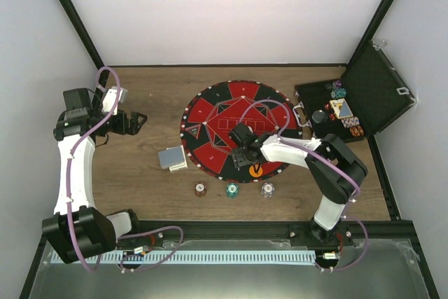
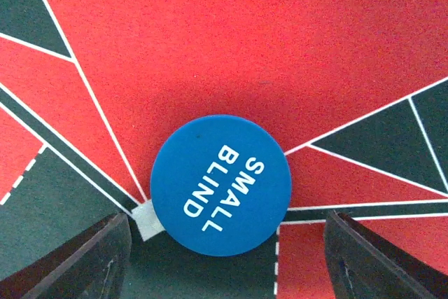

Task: Distribute texas hold em gaming equipment

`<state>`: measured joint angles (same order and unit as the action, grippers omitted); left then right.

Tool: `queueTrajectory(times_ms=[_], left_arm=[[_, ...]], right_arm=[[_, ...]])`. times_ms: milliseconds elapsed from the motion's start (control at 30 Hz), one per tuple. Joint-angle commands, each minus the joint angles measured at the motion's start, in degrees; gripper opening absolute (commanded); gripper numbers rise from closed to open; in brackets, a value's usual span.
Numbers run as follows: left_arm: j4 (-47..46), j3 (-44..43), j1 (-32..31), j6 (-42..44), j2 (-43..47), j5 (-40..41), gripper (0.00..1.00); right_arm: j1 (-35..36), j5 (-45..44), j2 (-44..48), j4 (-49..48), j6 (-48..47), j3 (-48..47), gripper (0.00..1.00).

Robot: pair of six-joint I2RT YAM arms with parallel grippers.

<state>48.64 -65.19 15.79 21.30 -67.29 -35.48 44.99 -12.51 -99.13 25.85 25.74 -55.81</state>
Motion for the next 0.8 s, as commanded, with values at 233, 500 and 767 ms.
queueTrajectory(times_ms=[233,500,767], left_arm=[[0.40,-1.15,0.34,0.11,0.05,-0.64,1.00],[0.32,-1.64,0.34,-0.63,-0.21,0.06,1.00],[0.81,-2.21,0.29,-0.71,-0.47,0.44,1.00]], right_arm=[[0.37,-2.25,-4.05,0.29,1.10,-1.67,0.47],[-0.49,-5.26,-6.35,0.74,0.25,-4.59,0.37],[-5.88,-4.73,-12.75,-1.32,-4.06,-12.82,0.35]])
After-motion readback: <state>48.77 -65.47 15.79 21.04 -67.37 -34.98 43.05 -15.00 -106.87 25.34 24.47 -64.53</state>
